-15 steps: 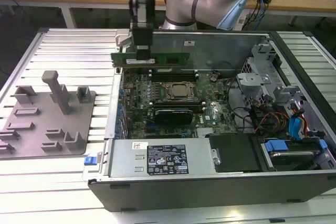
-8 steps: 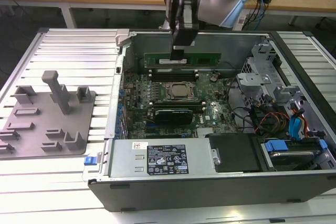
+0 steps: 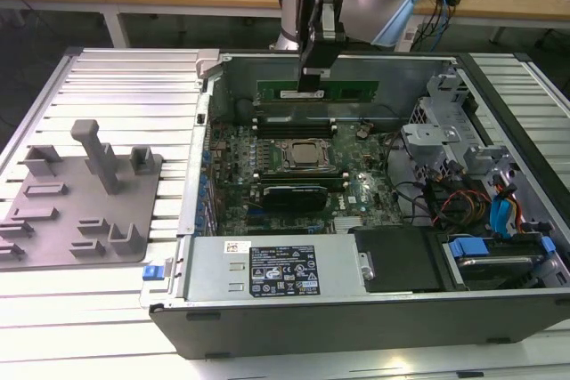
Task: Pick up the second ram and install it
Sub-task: 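Pick up the second ram and move it above second insertion slot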
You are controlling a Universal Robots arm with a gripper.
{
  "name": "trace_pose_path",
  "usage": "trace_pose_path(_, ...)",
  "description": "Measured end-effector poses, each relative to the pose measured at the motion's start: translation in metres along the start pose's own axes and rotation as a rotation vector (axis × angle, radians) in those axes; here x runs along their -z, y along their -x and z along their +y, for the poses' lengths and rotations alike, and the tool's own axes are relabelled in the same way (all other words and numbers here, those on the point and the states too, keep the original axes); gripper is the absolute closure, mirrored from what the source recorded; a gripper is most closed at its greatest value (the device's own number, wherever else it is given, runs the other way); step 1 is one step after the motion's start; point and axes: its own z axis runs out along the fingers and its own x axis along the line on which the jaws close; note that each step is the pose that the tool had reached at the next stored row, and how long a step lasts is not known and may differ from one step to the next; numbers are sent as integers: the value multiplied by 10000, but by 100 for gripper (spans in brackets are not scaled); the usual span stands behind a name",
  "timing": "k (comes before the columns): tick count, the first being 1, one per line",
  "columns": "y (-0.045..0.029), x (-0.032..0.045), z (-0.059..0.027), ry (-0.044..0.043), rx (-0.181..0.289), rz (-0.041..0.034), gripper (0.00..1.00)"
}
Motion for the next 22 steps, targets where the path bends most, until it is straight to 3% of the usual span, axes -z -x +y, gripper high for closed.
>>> trace_pose_path(6, 116, -157, -24, 0, 1, 0, 90)
trace_pose_path(12, 208, -263, -28, 1, 1, 1, 90)
trace_pose_path(17, 384, -388, -34, 1, 1, 0, 90)
trace_pose_path(22, 503, -497, -37, 1, 1, 1, 90)
